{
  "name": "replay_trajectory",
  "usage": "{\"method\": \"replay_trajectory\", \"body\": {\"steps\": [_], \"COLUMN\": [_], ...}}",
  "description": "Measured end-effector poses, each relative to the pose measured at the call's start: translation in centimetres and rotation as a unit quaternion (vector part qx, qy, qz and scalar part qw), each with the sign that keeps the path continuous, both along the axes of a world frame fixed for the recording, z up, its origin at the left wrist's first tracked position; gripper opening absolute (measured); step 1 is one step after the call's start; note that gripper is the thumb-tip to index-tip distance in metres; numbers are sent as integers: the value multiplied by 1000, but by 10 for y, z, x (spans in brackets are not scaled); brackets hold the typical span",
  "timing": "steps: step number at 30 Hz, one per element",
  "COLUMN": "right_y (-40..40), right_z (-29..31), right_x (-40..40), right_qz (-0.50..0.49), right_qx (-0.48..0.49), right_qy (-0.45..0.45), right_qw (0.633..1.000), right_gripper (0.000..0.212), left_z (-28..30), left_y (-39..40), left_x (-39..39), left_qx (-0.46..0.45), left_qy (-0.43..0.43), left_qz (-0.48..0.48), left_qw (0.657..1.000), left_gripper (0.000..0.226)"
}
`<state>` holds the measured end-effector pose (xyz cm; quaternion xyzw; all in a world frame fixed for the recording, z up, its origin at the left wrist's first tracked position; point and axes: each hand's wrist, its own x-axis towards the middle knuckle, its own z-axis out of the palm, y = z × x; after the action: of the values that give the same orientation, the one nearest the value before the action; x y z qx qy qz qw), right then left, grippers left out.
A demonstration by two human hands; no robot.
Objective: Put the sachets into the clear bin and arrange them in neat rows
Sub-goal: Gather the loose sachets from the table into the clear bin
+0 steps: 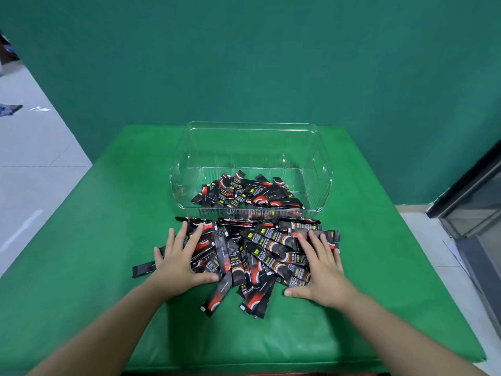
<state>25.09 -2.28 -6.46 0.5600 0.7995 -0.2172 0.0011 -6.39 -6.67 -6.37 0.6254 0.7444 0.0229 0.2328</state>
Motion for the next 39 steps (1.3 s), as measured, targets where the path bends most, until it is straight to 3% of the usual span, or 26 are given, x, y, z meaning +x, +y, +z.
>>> {"method": "replay_trajectory", "body": {"steps": [6,13,17,24,30,39], "right_y": [8,19,23,35,46,50], "right_z": [9,15,17,19,29,66], "right_x": [-20,-33,-32,-33,-33,-39], "right_qz": [17,39,31,44,52,4], "right_qx": [2,15,61,113,132,122], "right_qy": [-17,-62,-78,-87,-50,47], "right_qw": [1000,997,995,989,989,991], "right_gripper": [125,94,74,61,51,36], "left_z": [-1,-1,-2,10,32,67], "left_y": [8,18,20,31,43,65], "left_x": [14,17,15,10,3,8], "left_qx": [3,-6,14,58,99,80], "left_qy": [5,77,82,55,51,59], "left_qz": [-26,-22,-23,-18,-20,-54], "left_qw": [1000,997,996,997,994,994], "left_gripper": [126,95,86,78,68,56]}}
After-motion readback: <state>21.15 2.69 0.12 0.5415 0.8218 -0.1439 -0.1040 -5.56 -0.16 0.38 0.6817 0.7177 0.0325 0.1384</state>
